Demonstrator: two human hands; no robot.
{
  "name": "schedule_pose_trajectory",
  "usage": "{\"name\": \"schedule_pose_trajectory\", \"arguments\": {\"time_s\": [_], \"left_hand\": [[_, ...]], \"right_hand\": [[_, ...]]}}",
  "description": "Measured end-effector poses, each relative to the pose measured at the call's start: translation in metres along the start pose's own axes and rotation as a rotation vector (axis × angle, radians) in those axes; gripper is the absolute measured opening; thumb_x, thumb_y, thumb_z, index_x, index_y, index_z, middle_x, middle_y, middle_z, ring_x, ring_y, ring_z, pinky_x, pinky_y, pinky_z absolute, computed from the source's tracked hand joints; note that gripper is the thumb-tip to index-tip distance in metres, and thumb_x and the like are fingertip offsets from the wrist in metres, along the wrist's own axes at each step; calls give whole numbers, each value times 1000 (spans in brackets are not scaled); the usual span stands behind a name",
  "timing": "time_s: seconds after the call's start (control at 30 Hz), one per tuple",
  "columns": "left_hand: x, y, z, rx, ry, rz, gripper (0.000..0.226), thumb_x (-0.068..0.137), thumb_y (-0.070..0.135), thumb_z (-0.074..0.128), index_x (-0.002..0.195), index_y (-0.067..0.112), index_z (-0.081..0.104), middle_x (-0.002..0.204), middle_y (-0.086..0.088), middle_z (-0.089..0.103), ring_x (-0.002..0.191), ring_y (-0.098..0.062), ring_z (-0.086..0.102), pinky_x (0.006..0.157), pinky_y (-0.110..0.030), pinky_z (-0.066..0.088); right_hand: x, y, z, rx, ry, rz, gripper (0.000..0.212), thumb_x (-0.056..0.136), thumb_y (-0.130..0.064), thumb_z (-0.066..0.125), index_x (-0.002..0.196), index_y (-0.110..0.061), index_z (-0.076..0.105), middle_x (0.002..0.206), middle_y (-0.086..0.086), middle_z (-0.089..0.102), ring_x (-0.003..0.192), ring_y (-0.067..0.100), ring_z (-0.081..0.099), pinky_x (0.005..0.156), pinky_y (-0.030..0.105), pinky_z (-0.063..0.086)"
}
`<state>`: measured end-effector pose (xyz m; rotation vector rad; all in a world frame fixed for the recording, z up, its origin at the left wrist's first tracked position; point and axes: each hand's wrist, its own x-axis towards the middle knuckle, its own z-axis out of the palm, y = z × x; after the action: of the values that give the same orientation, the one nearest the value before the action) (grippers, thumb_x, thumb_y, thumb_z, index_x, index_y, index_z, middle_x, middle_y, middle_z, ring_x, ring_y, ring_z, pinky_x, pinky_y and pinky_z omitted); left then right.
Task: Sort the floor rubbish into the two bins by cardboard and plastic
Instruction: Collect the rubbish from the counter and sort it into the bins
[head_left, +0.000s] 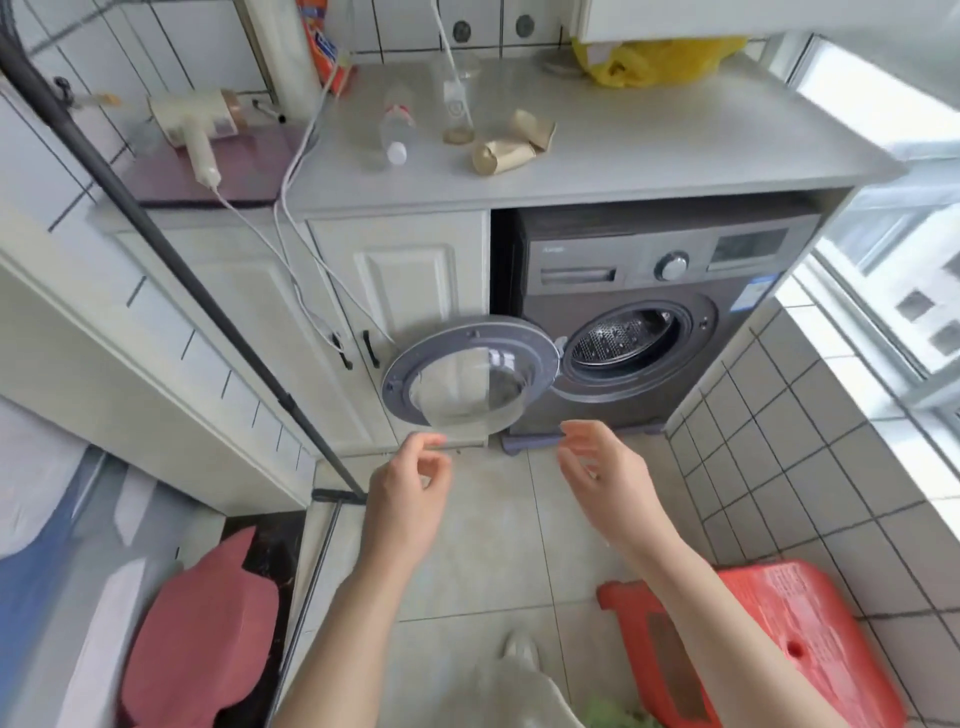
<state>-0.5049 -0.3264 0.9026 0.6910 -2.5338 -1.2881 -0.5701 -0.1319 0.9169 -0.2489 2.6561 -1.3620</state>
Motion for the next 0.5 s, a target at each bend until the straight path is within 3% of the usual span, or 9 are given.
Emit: {"name": "schedule_pose_trajectory", "arguments": {"time_s": [0.07,0.27,0.5], "left_hand": [[31,19,-1,-4,36,21,16,88,18,61,103,21,63,87,1,71,78,-18,66,79,-34,52],[123,55,-2,23,80,89,17,87,16,62,104,19,64,85,1,70,77,-18,65,77,-33,52],[247,85,0,44,31,172,16,89,17,60,104,17,64,84,8,63,78,-12,61,75,-25,49]], "right_hand": [[39,-15,-11,6,-13,-38,25,90,-14,57,115,-16,59,101,-5,67,99,9,62,88,25,49],[143,-48,-30,-20,1,-109,25,91,-20,56,115,-15,60,105,-2,67,101,11,62,93,35,49],[258,-74,-29,-77,40,-147,24,91,-21,56,114,-14,60,108,-1,67,103,13,61,93,34,50]]}}
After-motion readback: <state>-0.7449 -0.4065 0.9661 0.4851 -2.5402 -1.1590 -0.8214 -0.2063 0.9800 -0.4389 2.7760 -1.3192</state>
